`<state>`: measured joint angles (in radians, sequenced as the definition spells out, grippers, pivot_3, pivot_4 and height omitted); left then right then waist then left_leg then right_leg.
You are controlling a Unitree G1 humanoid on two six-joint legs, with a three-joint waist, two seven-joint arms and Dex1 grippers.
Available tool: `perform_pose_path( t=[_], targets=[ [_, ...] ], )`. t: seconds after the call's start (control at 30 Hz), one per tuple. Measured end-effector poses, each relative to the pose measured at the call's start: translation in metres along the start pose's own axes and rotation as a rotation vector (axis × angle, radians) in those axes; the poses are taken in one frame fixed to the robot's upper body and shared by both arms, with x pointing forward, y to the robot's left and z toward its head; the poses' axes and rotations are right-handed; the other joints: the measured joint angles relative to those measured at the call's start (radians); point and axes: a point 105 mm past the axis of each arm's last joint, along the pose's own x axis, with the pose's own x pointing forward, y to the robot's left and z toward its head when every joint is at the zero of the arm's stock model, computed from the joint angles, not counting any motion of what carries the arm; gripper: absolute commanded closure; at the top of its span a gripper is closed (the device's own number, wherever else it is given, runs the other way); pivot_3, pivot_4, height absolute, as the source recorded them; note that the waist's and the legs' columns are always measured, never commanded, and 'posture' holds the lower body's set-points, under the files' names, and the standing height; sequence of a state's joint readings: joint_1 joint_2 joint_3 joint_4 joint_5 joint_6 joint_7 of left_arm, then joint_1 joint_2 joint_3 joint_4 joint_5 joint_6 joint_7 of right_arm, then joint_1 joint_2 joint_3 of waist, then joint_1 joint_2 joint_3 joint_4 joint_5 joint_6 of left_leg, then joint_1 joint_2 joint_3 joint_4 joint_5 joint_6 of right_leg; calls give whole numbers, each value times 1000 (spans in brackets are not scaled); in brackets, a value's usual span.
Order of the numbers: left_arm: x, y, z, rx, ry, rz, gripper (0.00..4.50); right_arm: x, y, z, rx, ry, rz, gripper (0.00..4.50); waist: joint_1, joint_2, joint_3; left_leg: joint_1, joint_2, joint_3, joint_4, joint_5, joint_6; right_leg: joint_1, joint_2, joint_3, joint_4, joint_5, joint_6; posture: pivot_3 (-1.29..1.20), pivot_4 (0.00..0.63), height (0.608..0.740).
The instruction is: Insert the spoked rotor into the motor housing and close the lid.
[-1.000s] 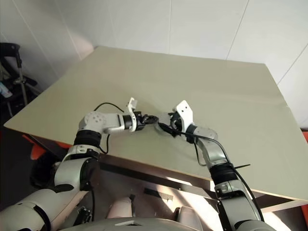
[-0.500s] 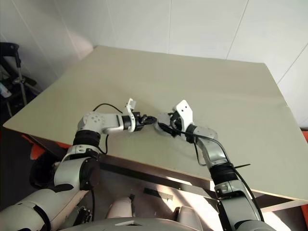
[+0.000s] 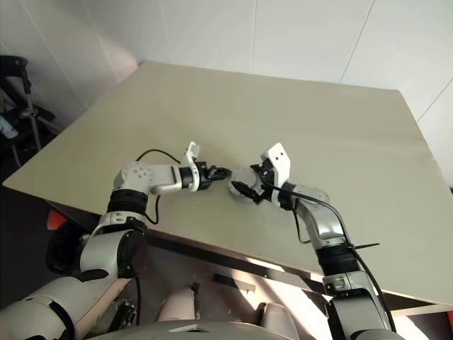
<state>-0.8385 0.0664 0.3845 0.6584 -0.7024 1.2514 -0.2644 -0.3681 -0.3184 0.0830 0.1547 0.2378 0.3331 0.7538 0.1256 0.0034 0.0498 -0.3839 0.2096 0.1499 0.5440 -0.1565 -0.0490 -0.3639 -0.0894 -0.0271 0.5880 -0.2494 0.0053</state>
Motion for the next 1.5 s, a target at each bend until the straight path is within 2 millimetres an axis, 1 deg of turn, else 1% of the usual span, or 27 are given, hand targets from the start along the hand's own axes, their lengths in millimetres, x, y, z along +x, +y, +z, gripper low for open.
perform_pose_path(
  t=[0.17, 0.3, 0.43, 0.7, 0.77, 0.83, 0.87, 0.97, 1.0, 1.03, 1.1, 1.13, 1.23, 1.37, 1.5],
  targets=[
    [-1, 1, 0, -2, 4, 0, 4500, 2, 2, 1, 5, -13, 8, 30, -1, 0, 0, 1, 0, 0, 1, 1, -1, 1, -1, 0, 0, -2, -3, 0, 0, 740],
    [-3, 0, -4, -8, 26, -18, 4500, 3, 4, 4, 23, -34, 13, 30, -1, 0, 0, 1, 0, 0, 2, 2, -1, 1, -1, 1, 1, -1, -3, 0, 0, 740],
    [-2, -4, -12, -6, 73, -49, 4500, 3, 0, 15, 57, -92, 3, 30, 1, 0, 0, 0, -1, 0, 3, 2, 0, 1, -2, 1, 2, -1, -2, 0, 0, 740],
    [-2, -4, -13, -8, 79, -53, 4500, 0, -5, 19, 93, -121, -19, 30, 0, 0, 0, 0, -1, 0, 3, 2, 0, 1, -1, 1, 2, 1, 1, 0, 0, 740],
    [-3, -4, -13, -9, 76, -51, 4500, -1, -7, 20, 124, -135, -26, 30, 0, 0, 0, 0, -1, 0, 3, 2, 0, 1, -1, 1, 2, 1, 1, 0, 0, 740],
    [-3, -3, -12, -11, 73, -46, 4500, -2, -12, 24, 163, -160, -47, 30, 0, 0, 0, 0, -1, 0, 3, 2, 0, 1, -1, 1, 3, 1, 1, 0, 0, 740],
    [-3, -2, -12, -14, 70, -45, 4500, -4, -17, 31, 192, -189, -68, 30, 0, 0, 0, 0, -1, 0, 3, 2, 0, 1, -2, 1, 3, 1, 0, 0, 0, 740],
    [-4, -1, -11, -19, 64, -40, 4500, -9, -41, 58, 272, -296, -167, 30, 0, 0, 0, 1, -1, 0, 4, 3, 1, 1, -2, 1, 4, -1, -2, 0, 0, 740],
    [-4, -1, -11, -19, 64, -38, 4500, -14, -52, 65, 306, -328, -210, 30, 0, 0, 0, 1, -1, 0, 4, 3, 1, 1, -2, 1, 4, -1, -3, 0, 0, 740],
    [-4, -1, -10, -20, 63, -38, 4500, -19, -61, 68, 353, -349, -245, 30, 1, 0, 0, 1, -1, 0, 4, 3, 1, 1, -2, 1, 4, -1, -3, 0, 0, 740],
    [-6, 0, -9, -20, 59, -35, 4500, -24, -71, 63, 441, -337, -281, 30, 3, 0, 0, 1, -1, 0, 4, 4, 1, 2, -2, 1, 4, -1, -3, 0, 0, 740],
    [-6, 0, -9, -21, 58, -35, 4500, -25, -72, 54, 485, -302, -290, 30, 3, 0, 0, 1, -1, 0, 4, 4, 1, 2, -2, 1, 4, 0, -2, 0, 0, 740],
    [-6, 0, -8, -22, 56, -36, 4500, -25, -67, 33, 582, -217, -276, 30, 3, 0, 0, 1, -1, 0, 4, 4, 1, 1, -2, 0, 4, 1, 1, 0, 0, 740],
    [-6, 0, -8, -24, 55, -36, 4500, -29, -63, 15, 633, -116, -269, 30, 6, 1, 0, 1, -1, 0, 4, 4, 1, 2, -2, 0, 4, 1, 1, 0, 0, 740],
    [-7, 1, -9, -27, 57, -36, 4500, -30, -56, 7, 634, -70, -243, 30, 7, 1, 0, 1, -1, 0, 4, 4, 1, 2, -2, 0, 4, 2, 2, 0, 0, 740]
  ],
)
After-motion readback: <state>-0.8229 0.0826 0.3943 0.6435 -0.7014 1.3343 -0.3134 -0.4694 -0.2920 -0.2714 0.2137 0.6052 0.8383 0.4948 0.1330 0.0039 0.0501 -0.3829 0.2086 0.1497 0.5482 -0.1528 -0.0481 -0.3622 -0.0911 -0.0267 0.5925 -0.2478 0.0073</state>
